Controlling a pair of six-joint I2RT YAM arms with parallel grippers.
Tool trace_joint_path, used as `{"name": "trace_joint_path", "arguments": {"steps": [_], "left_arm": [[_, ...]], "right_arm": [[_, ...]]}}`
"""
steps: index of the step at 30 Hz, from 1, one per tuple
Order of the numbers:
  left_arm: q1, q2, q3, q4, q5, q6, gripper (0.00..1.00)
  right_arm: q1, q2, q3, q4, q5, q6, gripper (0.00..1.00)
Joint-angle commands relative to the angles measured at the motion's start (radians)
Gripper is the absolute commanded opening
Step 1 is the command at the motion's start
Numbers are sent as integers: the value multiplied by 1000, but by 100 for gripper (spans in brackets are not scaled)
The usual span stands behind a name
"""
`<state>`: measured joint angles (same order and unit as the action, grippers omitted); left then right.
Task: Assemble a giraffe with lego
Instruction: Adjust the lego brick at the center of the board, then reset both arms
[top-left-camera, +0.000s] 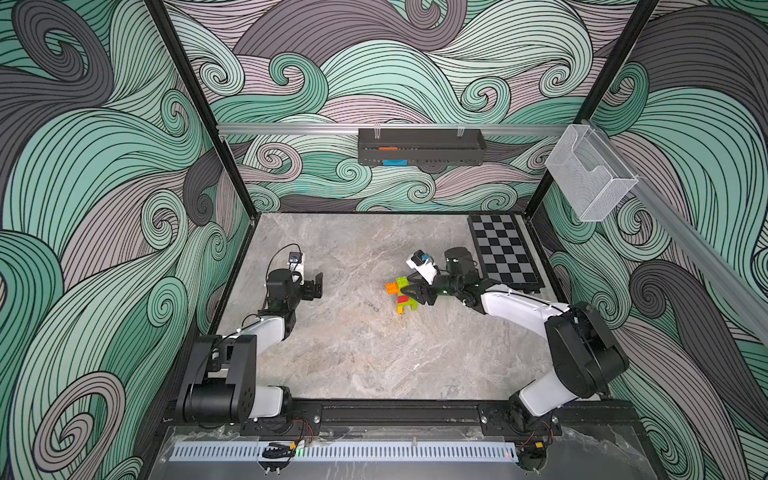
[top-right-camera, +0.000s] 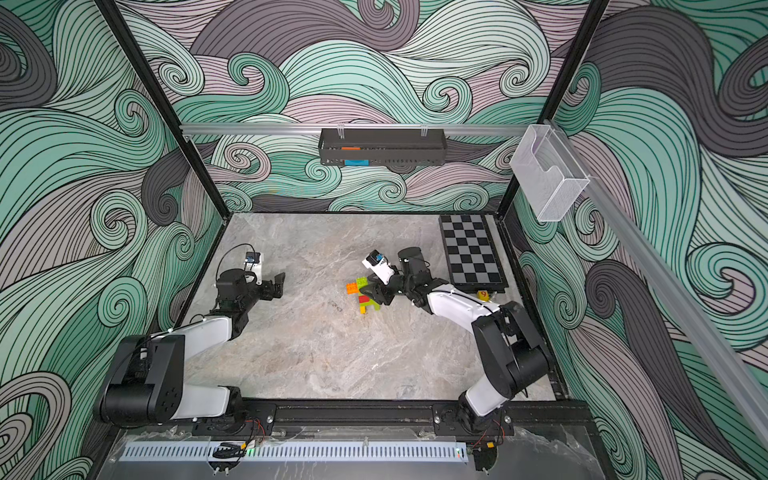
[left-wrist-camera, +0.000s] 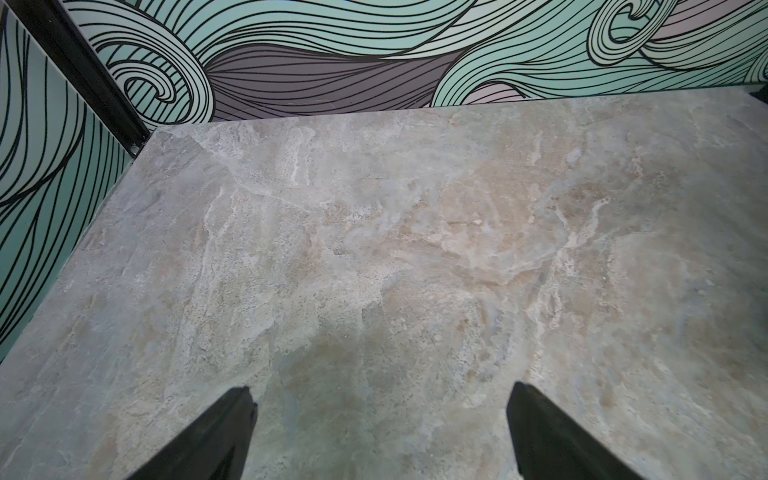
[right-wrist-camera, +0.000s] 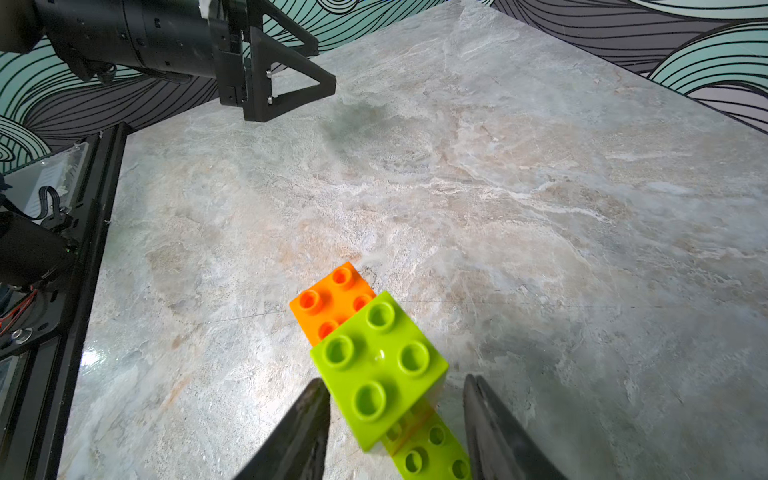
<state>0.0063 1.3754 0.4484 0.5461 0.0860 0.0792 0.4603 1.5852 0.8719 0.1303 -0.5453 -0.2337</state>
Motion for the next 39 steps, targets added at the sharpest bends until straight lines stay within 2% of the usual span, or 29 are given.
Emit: {"name": "trace_joint_path", "arguments": {"steps": [1, 7, 13, 17, 21, 24, 29, 33, 34, 35, 37, 39], "left_arm": [[7, -2, 13, 3, 17, 11, 99], [6, -2, 13, 3, 20, 12, 98], [7, -2, 13, 3, 21, 13, 99], [7, -1, 13, 4, 21, 13, 99], [6, 3, 12, 11, 10, 13, 99], [5, 8, 8, 27, -1, 11, 99], [6, 25, -2, 65, -25, -1, 99], [5, 36, -18, 107, -51, -13, 99], [5, 40, -25, 126, -58, -15, 99], [6, 40, -32, 142, -72, -22, 98], [6, 85, -57, 209, -90, -30, 99], [6, 145, -104, 367, -108, -26, 99]], "right_arm": [[-3, 16, 11, 13, -18, 13, 54], [-3, 70, 68, 9, 125, 54, 54], [-5, 109, 125, 12, 149, 79, 54], [-13, 63, 102, 27, 168, 125, 54], [-41, -37, 45, 29, 261, 178, 57], [-90, -144, -30, 34, 369, 207, 62], [-177, -294, -200, 90, 600, 205, 75], [-202, -344, -322, 192, 759, 167, 86], [-209, -346, -351, 232, 792, 160, 93], [-218, -343, -374, 267, 813, 152, 99], [-238, -330, -402, 321, 835, 140, 99], [-263, -312, -423, 374, 828, 137, 99]]}}
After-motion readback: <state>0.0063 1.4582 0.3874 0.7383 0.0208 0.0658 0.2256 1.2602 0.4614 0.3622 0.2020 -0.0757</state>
